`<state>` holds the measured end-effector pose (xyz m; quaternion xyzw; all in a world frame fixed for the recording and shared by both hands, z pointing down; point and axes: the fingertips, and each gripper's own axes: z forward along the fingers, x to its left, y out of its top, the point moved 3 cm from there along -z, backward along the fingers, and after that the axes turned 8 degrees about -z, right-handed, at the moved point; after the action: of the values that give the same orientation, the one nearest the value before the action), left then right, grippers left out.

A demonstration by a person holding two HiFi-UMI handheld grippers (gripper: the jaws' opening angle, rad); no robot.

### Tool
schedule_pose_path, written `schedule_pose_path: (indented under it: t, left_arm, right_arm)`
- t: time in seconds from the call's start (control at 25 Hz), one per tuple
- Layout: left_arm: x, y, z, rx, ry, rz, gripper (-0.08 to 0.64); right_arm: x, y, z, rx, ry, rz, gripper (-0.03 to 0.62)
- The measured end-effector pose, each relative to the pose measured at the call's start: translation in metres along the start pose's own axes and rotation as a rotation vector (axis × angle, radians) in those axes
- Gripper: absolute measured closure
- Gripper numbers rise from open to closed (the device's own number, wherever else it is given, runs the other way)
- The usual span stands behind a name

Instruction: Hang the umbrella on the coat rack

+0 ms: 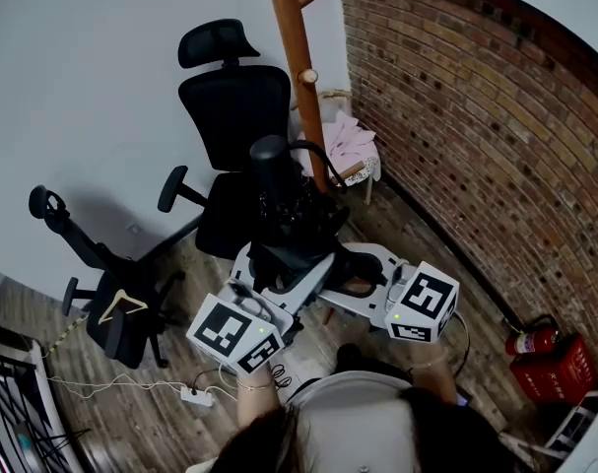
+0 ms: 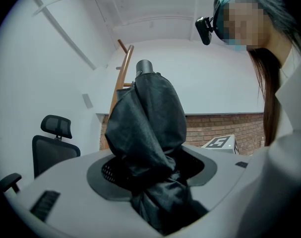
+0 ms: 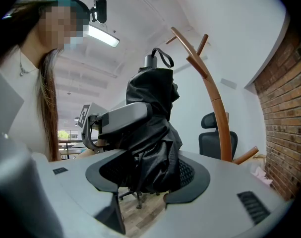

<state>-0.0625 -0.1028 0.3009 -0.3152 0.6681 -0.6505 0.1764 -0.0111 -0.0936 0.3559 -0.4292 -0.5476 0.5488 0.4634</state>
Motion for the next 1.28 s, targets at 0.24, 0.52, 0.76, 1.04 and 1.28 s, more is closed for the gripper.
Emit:
schedule_pose_path:
  t: [0.24,0.52,0.76,1.04,1.28]
  left_arm:
    - [0.012,0.005,0.009,-0.012,0.03,-0.004,0.279]
    - [0.025,0.011,0.015,-0.011,0.045,-0.005,0.279]
    - [0.037,0.019,0.02,-0.01,0.03,0.011,0.279]
    - [0.048,0.032,0.028,-0.011,0.016,0.032,0.279]
    - [0.055,0.04,0.036,-0.007,0.007,0.063,0.279]
  right_arm:
    - [-0.015,0.003,0.006,0.001,0.025,-0.001,0.348]
    - [-0.027,0.007,0.016,-0.004,0.036,0.01,0.348]
    - [-0.037,0.012,0.026,-0.014,0.024,0.01,0.348]
    - [-0.049,0.022,0.035,-0.027,0.013,0.003,0.348]
    - [-0.061,0.028,0.04,-0.044,0.007,0.002,0.348]
